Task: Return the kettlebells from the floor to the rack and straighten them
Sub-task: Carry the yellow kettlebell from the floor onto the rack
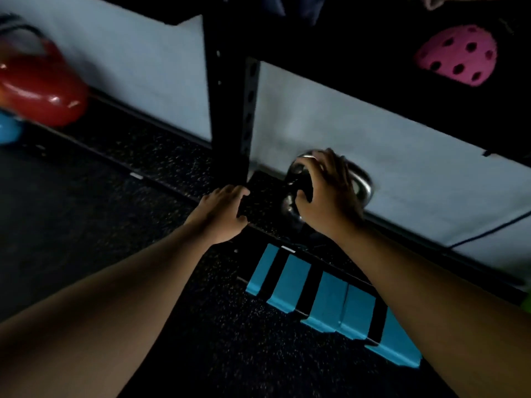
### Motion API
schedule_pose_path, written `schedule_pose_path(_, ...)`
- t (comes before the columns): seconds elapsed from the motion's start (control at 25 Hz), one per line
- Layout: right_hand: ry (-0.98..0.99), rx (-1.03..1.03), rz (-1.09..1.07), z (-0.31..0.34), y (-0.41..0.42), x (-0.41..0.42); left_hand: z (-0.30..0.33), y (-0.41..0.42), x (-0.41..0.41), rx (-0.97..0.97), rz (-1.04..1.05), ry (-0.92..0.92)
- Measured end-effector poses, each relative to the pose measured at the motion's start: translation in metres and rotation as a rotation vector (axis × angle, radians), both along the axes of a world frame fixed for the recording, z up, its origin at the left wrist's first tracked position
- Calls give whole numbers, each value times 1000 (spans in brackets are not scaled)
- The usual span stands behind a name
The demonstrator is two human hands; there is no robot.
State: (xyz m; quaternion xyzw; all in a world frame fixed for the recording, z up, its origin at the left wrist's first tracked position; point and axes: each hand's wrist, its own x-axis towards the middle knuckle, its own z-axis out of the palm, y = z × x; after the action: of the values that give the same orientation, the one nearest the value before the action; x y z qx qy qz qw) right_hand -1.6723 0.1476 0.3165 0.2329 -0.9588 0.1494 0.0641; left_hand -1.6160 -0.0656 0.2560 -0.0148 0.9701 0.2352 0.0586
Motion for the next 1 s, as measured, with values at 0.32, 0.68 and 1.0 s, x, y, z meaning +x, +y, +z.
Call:
schedule_pose_path(0.32,-294,23,391,-57,-131,123,-49,-118,228,-26,270,-272)
schedule_pose_path(0.68,-660,297,638,-189,-241,366,-140,-194,519,-78,407,-642)
schedule_pose_path(1.0,-937,599,751,-308,-243,504,-237,-205,622,-33,248,-738)
